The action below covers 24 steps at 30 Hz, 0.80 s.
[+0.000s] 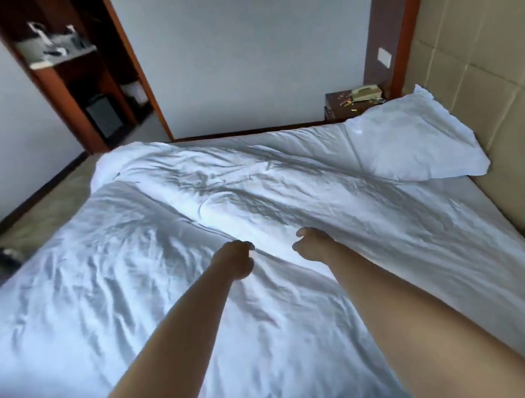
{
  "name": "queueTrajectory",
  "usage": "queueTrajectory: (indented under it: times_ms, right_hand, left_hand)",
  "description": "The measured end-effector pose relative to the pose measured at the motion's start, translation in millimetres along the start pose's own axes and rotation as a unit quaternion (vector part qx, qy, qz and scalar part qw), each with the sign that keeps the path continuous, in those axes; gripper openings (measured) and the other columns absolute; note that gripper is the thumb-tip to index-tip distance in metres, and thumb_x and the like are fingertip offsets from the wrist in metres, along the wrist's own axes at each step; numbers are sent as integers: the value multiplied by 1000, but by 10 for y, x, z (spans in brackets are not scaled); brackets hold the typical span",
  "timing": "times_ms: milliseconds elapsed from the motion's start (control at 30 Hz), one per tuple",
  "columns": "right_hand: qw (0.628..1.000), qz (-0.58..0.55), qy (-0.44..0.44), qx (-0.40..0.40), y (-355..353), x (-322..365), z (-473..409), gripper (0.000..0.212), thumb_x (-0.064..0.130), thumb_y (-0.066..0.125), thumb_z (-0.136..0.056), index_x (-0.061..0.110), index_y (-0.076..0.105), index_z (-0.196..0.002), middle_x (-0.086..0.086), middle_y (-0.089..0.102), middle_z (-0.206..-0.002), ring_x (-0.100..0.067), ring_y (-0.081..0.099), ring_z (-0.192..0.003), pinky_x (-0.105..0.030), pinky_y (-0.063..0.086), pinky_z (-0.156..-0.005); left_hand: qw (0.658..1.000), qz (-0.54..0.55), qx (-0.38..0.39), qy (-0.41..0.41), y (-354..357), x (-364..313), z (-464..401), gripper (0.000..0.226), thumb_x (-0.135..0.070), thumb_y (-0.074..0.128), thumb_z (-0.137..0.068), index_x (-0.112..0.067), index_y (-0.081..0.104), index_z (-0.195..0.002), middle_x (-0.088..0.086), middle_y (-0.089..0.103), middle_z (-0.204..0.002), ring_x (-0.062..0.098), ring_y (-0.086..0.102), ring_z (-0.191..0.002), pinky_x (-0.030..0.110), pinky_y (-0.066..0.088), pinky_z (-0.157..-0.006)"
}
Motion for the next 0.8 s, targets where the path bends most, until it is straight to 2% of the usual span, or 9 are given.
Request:
queueTrajectory:
  times_ms: [100, 267, 400, 533, 700, 800]
  right_hand:
    - [998, 36, -49, 11, 602, 972, 75, 43, 15, 48, -92, 9, 49, -134, -12, 53, -132, -26, 55, -116, -27, 46, -92]
    - [988, 88, -125, 37, 1521, 2198, 180, 50, 23, 49, -95, 15, 39, -143, -11, 41, -146, -27, 45, -129, -27, 39, -101]
    - [974, 130, -173, 72, 2145, 3014, 172, 49, 27, 50, -93, 17, 42, -140, -9, 47, -141, -27, 50, -124, -27, 41, -94]
    - [965, 152, -194, 90, 2638, 3762, -83, 49, 29, 48, -95, 23, 39, -143, -6, 42, -145, -25, 48, -125, -25, 39, -94]
    - [953, 166, -231, 105, 3293, 4709, -572, 49, 25, 45, -97, 22, 36, -145, -4, 33, -152, -22, 41, -133, -24, 35, -102]
    - [945, 169, -247, 129, 3702, 5312, -819, 47, 26, 46, -97, 22, 39, -143, -4, 36, -149, -22, 43, -130, -23, 36, -98]
  left_hand:
    - [999, 12, -18, -44, -183, 1080, 394, 46, -20, 43, -95, -29, 44, -140, -2, 39, -149, 18, 35, -137, 34, 32, -112]
    - [995, 30, -22, -94, -301, 2530, 872, 46, -20, 43, -95, -28, 44, -140, 0, 39, -149, 19, 35, -138, 35, 32, -112]
    - [989, 56, -30, -134, -408, 3468, 1103, 45, -19, 41, -95, -28, 46, -139, -2, 39, -148, 18, 36, -137, 33, 32, -110]
    - [983, 74, -41, -164, -510, 4376, 1109, 44, -19, 40, -96, -28, 44, -139, -3, 38, -148, 17, 34, -137, 33, 33, -110]
    - [980, 60, -30, -186, -751, 5432, 837, 44, -21, 39, -97, -29, 43, -141, -4, 35, -150, 17, 34, -137, 34, 35, -107]
    - [979, 67, -9, -193, -922, 6011, 667, 46, -19, 39, -96, -29, 43, -141, -4, 35, -151, 17, 35, -137, 32, 34, -107]
Point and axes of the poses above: each hand's wrist, its own z-axis away from the middle knuckle, its own y-axis out of the palm, x = y × z, the point moved 7 cm from there along -z, towards the middle knuckle
